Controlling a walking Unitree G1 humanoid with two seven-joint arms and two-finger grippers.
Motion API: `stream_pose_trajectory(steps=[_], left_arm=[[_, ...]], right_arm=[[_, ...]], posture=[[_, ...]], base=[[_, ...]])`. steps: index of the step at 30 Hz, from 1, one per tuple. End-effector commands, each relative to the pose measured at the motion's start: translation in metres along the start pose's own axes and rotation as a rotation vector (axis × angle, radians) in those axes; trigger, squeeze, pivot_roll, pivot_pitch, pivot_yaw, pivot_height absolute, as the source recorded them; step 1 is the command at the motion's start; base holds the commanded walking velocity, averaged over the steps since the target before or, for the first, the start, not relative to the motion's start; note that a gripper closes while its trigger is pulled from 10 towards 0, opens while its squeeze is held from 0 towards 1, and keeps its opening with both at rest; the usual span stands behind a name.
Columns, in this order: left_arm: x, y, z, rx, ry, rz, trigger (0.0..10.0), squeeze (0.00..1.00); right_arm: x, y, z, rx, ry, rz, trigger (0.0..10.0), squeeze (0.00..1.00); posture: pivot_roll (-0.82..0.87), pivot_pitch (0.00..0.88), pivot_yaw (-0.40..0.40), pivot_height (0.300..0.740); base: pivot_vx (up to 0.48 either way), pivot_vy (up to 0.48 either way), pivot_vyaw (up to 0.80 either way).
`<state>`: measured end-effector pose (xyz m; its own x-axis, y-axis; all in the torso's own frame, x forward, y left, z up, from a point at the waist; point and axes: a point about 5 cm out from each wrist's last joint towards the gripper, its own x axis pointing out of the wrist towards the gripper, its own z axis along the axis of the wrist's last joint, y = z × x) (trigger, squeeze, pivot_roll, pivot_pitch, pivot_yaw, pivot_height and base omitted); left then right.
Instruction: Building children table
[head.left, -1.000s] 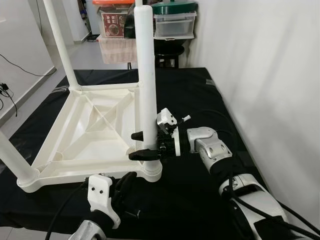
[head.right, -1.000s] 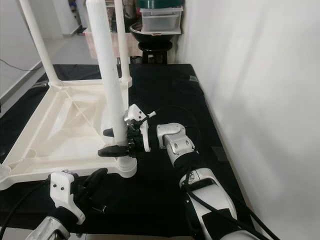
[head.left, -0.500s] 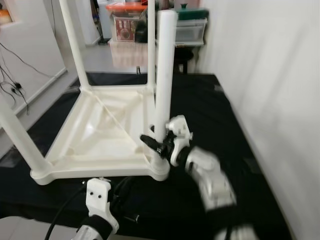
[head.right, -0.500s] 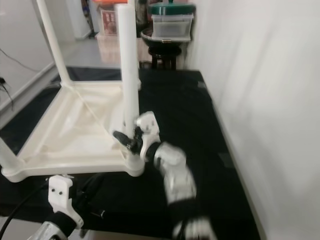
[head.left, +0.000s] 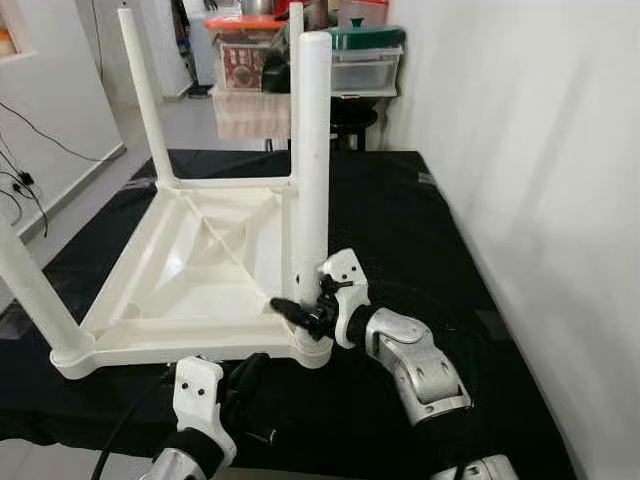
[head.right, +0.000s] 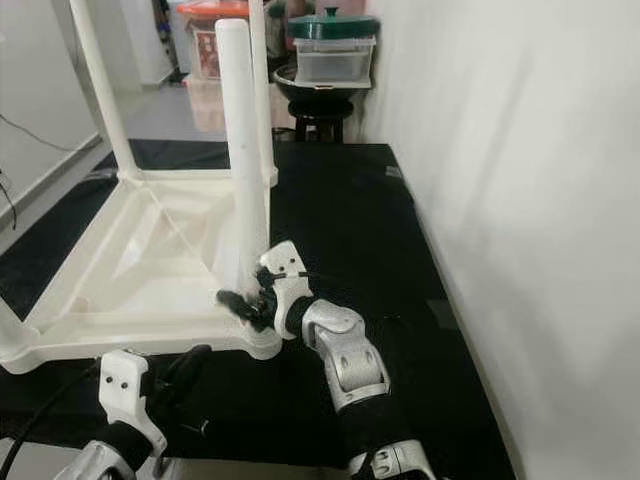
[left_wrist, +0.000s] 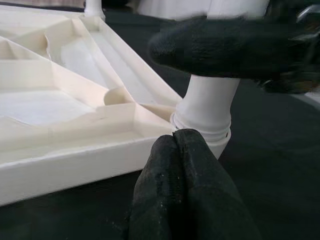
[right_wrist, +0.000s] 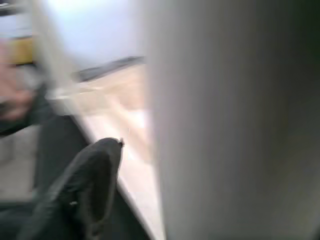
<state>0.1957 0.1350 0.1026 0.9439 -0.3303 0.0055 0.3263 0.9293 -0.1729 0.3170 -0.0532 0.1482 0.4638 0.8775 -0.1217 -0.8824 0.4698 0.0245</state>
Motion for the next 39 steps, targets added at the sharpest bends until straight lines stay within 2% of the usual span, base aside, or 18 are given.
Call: stream_pose_trajectory(steps=[1,2,3,4,6,12,13,14,15,30,31,32,33,34,35,37,38,39], left_arm=[[0.000,0.002,-0.002,0.009,0.007,0.006,10.0,0.00],[0.001,0.002,-0.003,0.008,0.008,0.004,10.0,0.00],[0.001,0.002,-0.003,0.008,0.008,0.004,10.0,0.00],[0.001,0.002,-0.004,0.008,0.010,0.004,10.0,0.00],[0.002,0.002,-0.005,0.007,0.011,0.004,10.0,0.00],[0.003,0.002,-0.005,0.006,0.006,0.010,10.0,0.00],[0.004,0.002,-0.005,0.010,0.003,0.015,10.0,0.00],[0.004,0.002,-0.005,0.010,0.003,0.015,10.0,0.00],[0.004,0.002,-0.004,0.014,-0.003,0.022,10.0,0.00],[0.003,0.001,0.000,0.012,-0.009,0.015,10.0,0.00],[0.002,0.002,0.000,0.013,-0.009,0.017,10.0,0.00],[0.002,0.002,0.000,0.013,-0.009,0.017,10.0,0.00],[0.001,0.002,0.001,0.015,-0.009,0.020,10.0,0.00],[0.001,0.002,0.001,0.015,-0.009,0.020,10.0,0.00],[0.001,0.004,0.001,0.018,-0.007,0.018,10.0,0.00],[0.001,0.004,0.001,0.018,-0.007,0.018,10.0,0.00],[0.002,0.004,0.001,0.015,-0.005,0.017,10.0,0.00],[0.002,0.004,0.001,0.015,-0.005,0.017,10.0,0.00]], right_arm=[[0.004,0.000,0.015,-0.065,-0.049,0.095,10.0,1.00],[0.003,-0.006,0.016,-0.092,-0.036,0.148,10.0,0.71],[0.003,-0.006,0.016,-0.092,-0.036,0.148,10.0,0.71],[0.002,-0.012,0.016,-0.125,-0.011,0.225,10.0,0.00],[0.000,-0.020,0.016,-0.144,0.037,0.343,10.0,0.00],[0.007,-0.027,0.016,-0.137,0.076,0.341,10.0,0.00],[0.009,-0.028,0.017,-0.109,0.067,0.350,1.2,0.00],[0.009,-0.028,0.017,-0.109,0.067,0.350,1.2,0.00],[0.009,-0.028,0.016,-0.089,0.069,0.365,0.0,0.00],[-0.009,-0.037,-0.004,-0.058,0.074,0.345,0.0,0.00],[-0.006,-0.035,-0.014,-0.083,0.106,0.219,0.0,0.00],[-0.006,-0.035,-0.014,-0.083,0.106,0.219,0.0,0.00],[-0.001,-0.017,-0.039,0.054,0.126,-0.074,0.0,0.00],[-0.001,-0.017,-0.039,0.054,0.126,-0.074,0.0,0.00],[-0.003,-0.007,-0.040,-0.018,0.119,-0.289,0.0,0.00],[-0.003,-0.007,-0.040,-0.018,0.119,-0.289,0.0,0.00],[-0.005,-0.011,-0.040,0.041,0.107,-0.421,0.0,0.00],[-0.005,-0.011,-0.040,0.041,0.107,-0.421,0.0,0.00]], posture=[[0.06,0.000,-0.023,0.740],[0.06,0.000,-0.019,0.740],[0.06,0.000,-0.019,0.740],[0.07,0.000,-0.026,0.740],[0.07,0.000,-0.030,0.740],[0.09,0.000,-0.048,0.740],[0.10,0.000,-0.050,0.740],[0.10,0.000,-0.050,0.740],[0.10,0.000,-0.050,0.740],[0.08,0.000,-0.027,0.740],[0.08,0.000,-0.041,0.740],[0.08,0.000,-0.041,0.740],[0.10,0.000,-0.057,0.740],[0.10,0.000,-0.057,0.740],[0.06,0.000,-0.019,0.740],[0.06,0.000,-0.019,0.740],[0.02,0.000,-0.003,0.740],[0.02,0.000,-0.003,0.740]], base=[[0.000,0.000,0.00],[0.000,0.000,0.00],[0.000,0.000,0.00],[0.000,0.000,0.00],[0.000,0.000,0.00],[0.000,0.000,0.00],[0.000,0.000,0.00],[0.000,0.000,0.00],[0.000,0.000,0.00],[0.000,0.000,0.00],[0.000,0.000,0.00],[0.000,0.000,0.00],[0.000,0.000,0.00],[0.000,0.000,0.00],[0.000,0.000,0.00],[0.000,0.000,0.00],[0.000,0.000,0.00],[0.000,0.000,0.00]])
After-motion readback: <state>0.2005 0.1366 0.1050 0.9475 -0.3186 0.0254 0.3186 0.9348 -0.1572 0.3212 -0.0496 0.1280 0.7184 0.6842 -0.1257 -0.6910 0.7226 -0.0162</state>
